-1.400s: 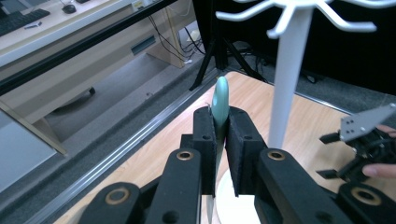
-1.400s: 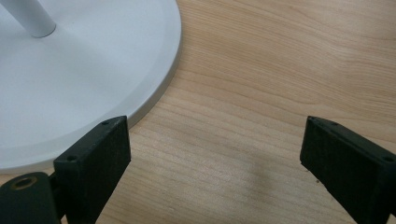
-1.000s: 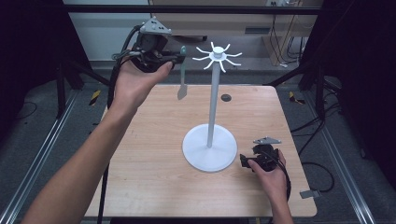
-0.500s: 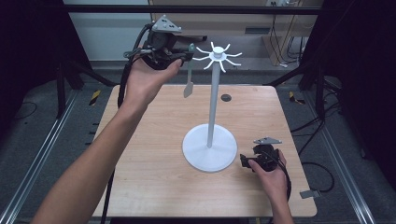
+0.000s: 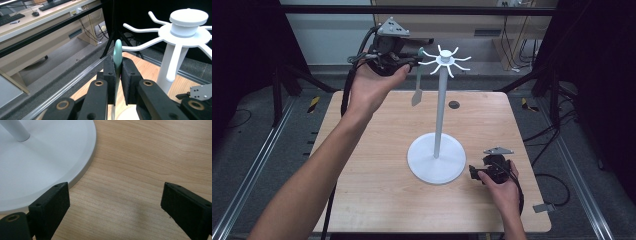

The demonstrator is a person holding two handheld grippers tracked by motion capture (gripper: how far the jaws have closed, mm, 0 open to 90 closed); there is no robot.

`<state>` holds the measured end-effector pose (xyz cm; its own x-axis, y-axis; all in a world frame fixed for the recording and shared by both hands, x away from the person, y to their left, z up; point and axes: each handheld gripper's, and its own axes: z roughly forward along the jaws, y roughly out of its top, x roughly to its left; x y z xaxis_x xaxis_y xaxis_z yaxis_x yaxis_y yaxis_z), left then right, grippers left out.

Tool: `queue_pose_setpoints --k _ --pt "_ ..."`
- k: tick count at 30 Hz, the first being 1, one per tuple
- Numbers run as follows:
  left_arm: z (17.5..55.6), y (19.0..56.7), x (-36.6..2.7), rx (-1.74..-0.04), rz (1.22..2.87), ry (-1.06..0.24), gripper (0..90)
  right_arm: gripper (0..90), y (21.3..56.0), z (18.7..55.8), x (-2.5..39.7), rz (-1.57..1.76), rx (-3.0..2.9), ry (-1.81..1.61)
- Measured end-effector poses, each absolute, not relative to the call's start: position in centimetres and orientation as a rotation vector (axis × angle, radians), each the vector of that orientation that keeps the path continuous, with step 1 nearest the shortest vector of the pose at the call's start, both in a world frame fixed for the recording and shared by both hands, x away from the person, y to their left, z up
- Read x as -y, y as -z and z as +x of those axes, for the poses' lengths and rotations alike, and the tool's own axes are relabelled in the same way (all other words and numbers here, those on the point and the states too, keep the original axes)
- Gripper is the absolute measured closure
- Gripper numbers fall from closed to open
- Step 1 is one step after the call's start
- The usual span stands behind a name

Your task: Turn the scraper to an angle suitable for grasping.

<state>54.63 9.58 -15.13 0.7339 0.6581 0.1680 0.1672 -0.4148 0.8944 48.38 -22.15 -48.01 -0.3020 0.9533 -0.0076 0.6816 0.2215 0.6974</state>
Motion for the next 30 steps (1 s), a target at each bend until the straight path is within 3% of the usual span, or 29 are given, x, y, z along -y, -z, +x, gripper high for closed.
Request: queue_pose_setpoints --k 30 --pt "54.42 15.88 -9.17 -0.612 1.942 -0.582 82.6 8.7 48.05 48.38 22.09 1.507 -2.068 -0.83"
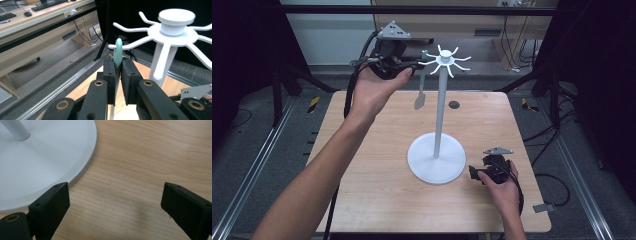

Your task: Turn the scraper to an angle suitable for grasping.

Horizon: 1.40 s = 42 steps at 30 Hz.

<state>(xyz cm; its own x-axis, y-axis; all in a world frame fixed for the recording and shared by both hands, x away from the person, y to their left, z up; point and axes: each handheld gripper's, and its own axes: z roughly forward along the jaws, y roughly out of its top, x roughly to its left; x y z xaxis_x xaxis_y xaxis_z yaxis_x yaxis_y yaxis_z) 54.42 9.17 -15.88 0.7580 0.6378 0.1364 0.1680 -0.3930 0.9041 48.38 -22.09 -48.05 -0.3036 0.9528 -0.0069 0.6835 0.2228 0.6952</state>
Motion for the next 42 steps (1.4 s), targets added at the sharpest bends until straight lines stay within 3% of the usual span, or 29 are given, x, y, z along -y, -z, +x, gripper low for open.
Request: queue_pose_setpoints --k 7,13,19,35,42 --pt "54.3 16.1 -9.2 -0.621 1.922 -0.572 81.4 8.7 48.1 48.4 22.1 1.504 -2.075 -0.824" --pt "53.8 16.4 -9.9 -0.626 1.866 -0.547 70.2 8.5 48.1 48.4 22.1 1.503 -2.079 -0.819" --pt "52.6 17.0 -11.1 -0.607 1.868 -0.559 64.8 8.6 48.1 48.4 22.0 1.501 -2.077 -0.822" --pt "50.6 19.5 -13.4 -0.607 1.911 -0.599 29.0 8.6 48.0 48.3 22.1 1.498 -2.067 -0.825" --pt "50.1 20.6 -13.2 -0.59 1.923 -0.58 19.6 8.5 47.9 48.2 22.1 1.498 -2.064 -0.83"
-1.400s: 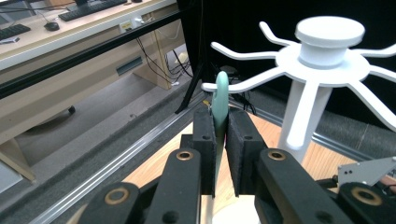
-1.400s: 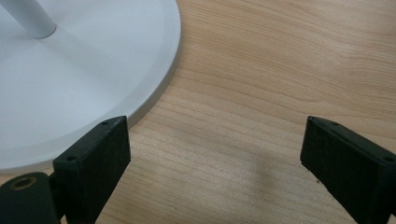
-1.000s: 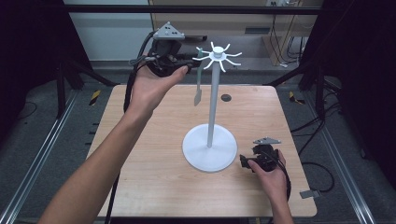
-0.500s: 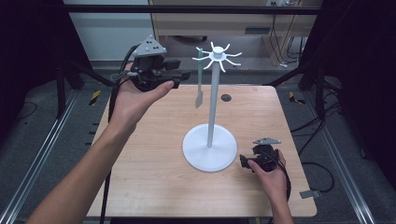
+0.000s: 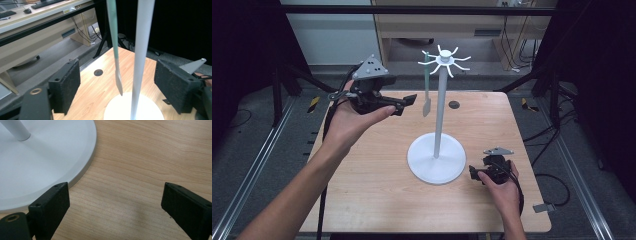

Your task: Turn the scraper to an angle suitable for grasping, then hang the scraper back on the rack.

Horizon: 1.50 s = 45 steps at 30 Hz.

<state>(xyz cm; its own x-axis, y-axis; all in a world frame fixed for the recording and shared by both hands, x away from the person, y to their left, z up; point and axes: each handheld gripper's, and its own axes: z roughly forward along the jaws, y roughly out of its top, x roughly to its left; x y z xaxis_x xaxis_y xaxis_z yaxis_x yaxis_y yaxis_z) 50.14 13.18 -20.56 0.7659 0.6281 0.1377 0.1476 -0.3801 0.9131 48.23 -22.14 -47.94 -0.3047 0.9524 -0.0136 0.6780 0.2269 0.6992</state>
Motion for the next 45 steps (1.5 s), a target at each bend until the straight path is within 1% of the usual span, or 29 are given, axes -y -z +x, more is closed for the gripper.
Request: queue_pose_setpoints --k 15,19,26,36,45 --pt "49.0 22.5 -13.3 -0.555 1.928 -0.618 11.6 8.4 47.9 48.2 22.2 1.5 -2.063 -0.829" --pt "48.8 23.4 -13.5 -0.559 1.931 -0.608 10.1 8.4 47.9 48.2 22.2 1.499 -2.062 -0.829" --pt "48.4 25.3 -14.2 -0.553 1.947 -0.602 8.7 8.3 47.9 48.2 22.2 1.501 -2.056 -0.831" --pt "48.6 28.0 -15.7 -0.596 1.961 -0.585 7.8 7.8 47.9 48.2 22.3 1.508 -2.048 -0.833" --pt "48.8 29.7 -16.4 -0.61 1.975 -0.586 6.9 7.7 47.8 48.2 22.4 1.504 -2.049 -0.833"
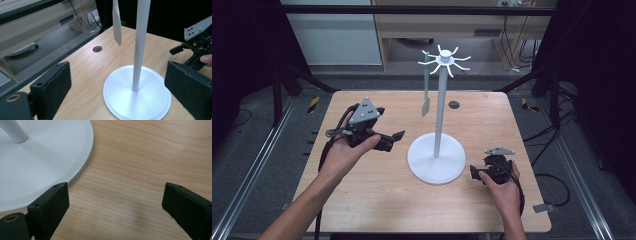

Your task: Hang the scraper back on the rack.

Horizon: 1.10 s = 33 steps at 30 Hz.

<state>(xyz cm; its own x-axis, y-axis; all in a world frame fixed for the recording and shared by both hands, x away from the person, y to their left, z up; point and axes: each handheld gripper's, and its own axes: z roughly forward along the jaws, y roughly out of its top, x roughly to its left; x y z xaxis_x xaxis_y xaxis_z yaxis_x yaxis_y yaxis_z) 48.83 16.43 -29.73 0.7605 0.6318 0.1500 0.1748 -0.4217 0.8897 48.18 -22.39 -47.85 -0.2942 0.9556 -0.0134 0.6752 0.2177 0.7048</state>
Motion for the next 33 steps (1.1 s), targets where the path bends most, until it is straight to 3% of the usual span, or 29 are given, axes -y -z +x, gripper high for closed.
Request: queue_pose_setpoints --k 10,33 --pt "48.8 32.0 -16.9 -0.618 1.991 -0.595 6.7 7.7 47.9 48.2 22.4 1.503 -2.049 -0.831" --pt "47.9 42.1 -20.6 -0.717 2.078 -0.561 6.7 7.7 47.9 48.2 22.4 1.505 -2.046 -0.821"
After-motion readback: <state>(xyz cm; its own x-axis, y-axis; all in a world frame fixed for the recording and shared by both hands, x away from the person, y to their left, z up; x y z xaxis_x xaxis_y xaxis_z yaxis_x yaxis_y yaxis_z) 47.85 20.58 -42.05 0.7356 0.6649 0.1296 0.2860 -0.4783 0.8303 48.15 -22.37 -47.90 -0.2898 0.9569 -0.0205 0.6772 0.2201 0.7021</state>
